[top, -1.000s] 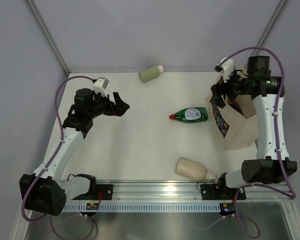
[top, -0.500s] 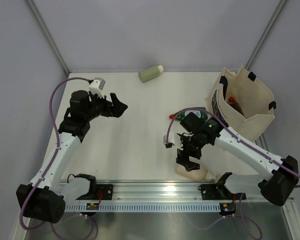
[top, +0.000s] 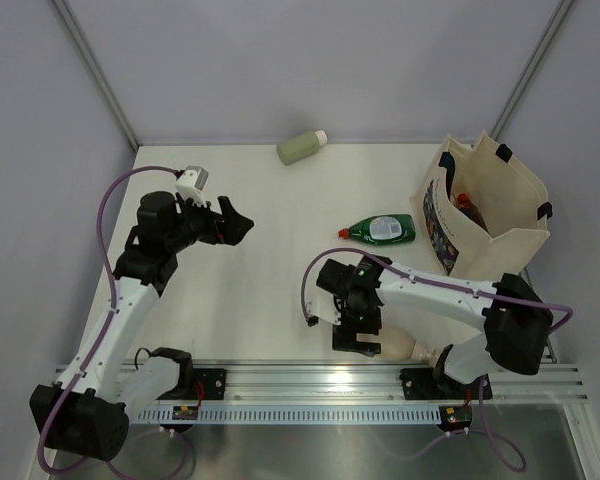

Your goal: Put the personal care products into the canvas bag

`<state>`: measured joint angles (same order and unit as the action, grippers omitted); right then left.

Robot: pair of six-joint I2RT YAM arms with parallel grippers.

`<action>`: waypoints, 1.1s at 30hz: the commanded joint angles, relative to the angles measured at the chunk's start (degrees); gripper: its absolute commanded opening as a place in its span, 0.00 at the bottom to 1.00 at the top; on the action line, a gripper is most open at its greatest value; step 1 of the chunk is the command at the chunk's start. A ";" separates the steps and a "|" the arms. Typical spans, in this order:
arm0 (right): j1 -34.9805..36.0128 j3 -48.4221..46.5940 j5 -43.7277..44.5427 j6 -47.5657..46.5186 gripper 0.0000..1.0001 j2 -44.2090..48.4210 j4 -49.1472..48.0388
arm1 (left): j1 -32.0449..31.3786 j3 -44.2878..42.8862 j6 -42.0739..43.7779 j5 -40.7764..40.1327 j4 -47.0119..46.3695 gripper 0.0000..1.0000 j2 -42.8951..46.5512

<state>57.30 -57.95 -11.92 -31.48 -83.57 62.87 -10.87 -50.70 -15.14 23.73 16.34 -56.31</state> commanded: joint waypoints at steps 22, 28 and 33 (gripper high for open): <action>4.67 -1.63 11.84 10.39 0.85 -21.55 1.64 | 0.33 1.30 0.63 0.00 -2.98 0.99 2.88; -0.77 -7.16 5.78 9.34 0.30 -19.18 2.34 | 0.33 0.16 0.90 0.09 -3.07 0.99 1.82; -9.56 -17.44 -2.64 8.02 0.00 -14.87 2.25 | 0.33 -0.98 0.81 0.71 -2.98 0.99 0.77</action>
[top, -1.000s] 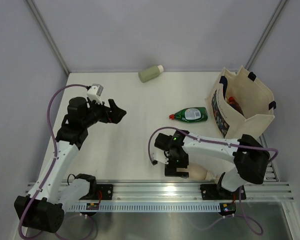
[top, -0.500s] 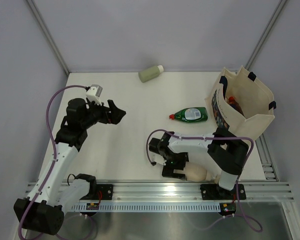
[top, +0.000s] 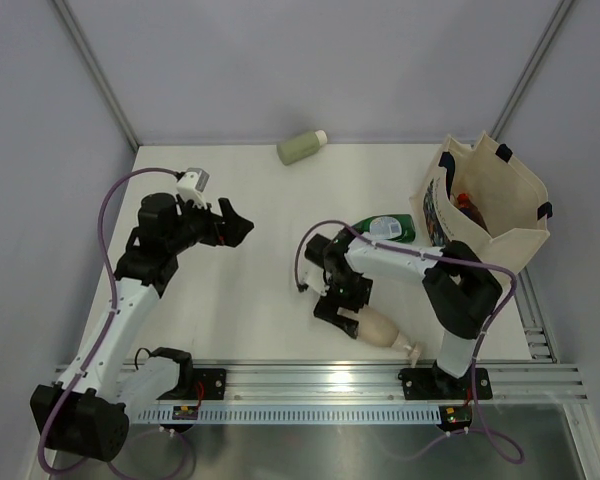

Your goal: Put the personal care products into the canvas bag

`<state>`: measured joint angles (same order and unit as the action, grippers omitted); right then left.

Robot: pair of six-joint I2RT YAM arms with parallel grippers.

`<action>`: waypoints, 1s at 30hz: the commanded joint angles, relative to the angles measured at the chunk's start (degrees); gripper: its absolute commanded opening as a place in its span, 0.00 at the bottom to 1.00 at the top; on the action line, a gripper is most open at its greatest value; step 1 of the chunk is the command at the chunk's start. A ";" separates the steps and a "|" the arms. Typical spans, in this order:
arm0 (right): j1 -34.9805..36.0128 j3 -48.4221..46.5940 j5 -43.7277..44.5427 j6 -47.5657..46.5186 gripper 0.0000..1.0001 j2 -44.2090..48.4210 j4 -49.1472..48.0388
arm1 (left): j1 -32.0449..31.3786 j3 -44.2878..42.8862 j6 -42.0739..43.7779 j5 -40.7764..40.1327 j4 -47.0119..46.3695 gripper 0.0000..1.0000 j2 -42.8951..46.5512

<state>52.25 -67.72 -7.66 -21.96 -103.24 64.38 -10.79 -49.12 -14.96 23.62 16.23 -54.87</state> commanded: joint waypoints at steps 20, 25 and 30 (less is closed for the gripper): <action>-35.46 -20.95 -43.12 1.65 0.00 0.06 -2.33 | -1.51 1.84 -11.14 12.95 -15.79 0.99 -9.55; -38.27 -23.76 -49.11 5.77 0.00 2.16 -4.17 | -2.66 1.40 -11.32 13.21 -17.63 0.99 -11.31; -39.50 -23.86 -52.45 10.00 0.00 4.71 -9.00 | -4.15 1.05 -12.02 14.88 -19.65 0.99 -13.15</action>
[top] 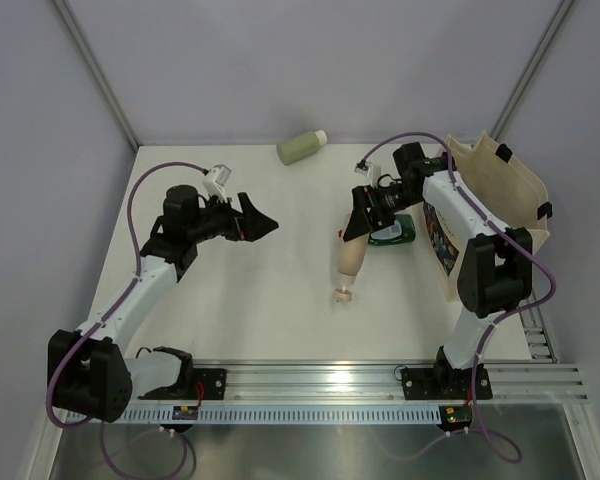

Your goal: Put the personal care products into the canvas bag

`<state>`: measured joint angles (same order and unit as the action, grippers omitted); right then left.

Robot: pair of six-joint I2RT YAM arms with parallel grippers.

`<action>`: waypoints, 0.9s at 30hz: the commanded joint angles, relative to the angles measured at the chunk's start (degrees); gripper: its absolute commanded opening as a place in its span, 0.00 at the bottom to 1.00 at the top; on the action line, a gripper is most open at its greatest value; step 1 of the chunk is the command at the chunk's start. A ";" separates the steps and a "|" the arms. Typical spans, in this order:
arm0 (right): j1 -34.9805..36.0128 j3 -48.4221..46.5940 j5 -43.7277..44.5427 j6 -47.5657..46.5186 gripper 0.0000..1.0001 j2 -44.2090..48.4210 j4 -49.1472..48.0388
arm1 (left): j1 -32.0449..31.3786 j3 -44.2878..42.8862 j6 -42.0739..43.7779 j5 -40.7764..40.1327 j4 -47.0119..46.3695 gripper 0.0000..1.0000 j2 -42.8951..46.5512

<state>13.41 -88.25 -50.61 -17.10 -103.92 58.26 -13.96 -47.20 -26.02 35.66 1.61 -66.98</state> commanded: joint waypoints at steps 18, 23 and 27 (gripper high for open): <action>-10.32 -7.99 -23.48 30.17 0.00 10.93 -14.30 | -7.23 -8.78 -0.44 5.65 -4.60 0.99 -7.20; -19.02 -9.66 -26.55 40.72 0.00 13.83 -21.68 | -7.23 -9.75 0.27 5.56 -3.89 0.99 -7.46; -26.31 -9.49 -27.26 49.08 0.00 15.85 -29.15 | -7.23 -9.58 -0.17 5.91 -4.24 0.99 -7.81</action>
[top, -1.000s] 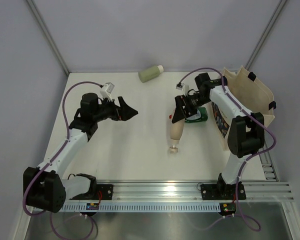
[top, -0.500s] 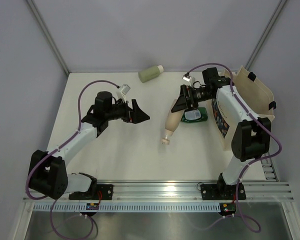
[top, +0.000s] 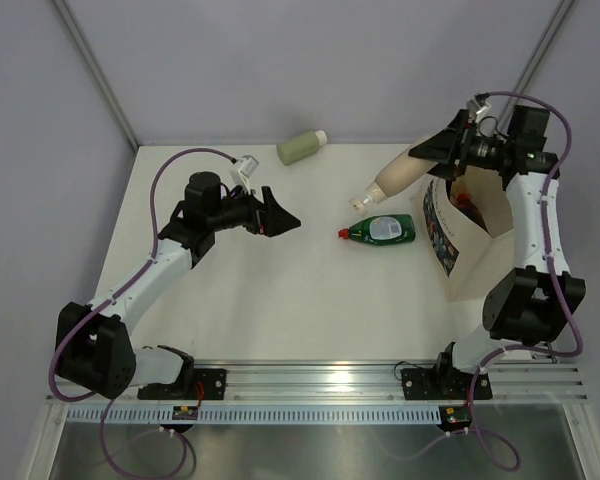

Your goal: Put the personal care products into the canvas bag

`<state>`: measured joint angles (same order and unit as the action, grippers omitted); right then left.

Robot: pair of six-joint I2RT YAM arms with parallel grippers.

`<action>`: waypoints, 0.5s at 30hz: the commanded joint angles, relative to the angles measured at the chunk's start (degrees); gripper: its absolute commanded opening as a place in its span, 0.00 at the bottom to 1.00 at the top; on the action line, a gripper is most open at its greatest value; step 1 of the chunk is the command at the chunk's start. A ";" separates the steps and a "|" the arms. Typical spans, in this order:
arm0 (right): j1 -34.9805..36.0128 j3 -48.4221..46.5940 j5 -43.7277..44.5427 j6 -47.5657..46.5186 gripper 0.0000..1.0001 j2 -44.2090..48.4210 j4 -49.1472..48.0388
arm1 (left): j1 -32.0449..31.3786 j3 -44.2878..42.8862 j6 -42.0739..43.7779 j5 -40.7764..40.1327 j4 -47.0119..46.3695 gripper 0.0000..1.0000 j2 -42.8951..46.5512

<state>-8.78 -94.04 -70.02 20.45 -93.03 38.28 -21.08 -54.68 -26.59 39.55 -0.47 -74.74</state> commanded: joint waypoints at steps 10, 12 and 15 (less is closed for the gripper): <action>-24.77 -4.83 -4.44 13.49 0.00 7.43 -12.81 | -0.10 -1.49 -0.31 2.90 -3.31 0.99 -0.58; -27.16 -6.15 -3.46 8.94 0.00 7.43 -8.16 | -0.10 -1.23 -0.13 2.99 -3.22 0.99 -0.49; -31.56 -6.07 -2.67 10.21 0.00 7.95 -9.61 | -0.10 -0.70 -0.22 3.25 -3.75 0.99 -0.76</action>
<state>-37.39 -95.90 -70.76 29.89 -89.60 30.72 -21.08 -54.68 -26.68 40.58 -0.62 -75.13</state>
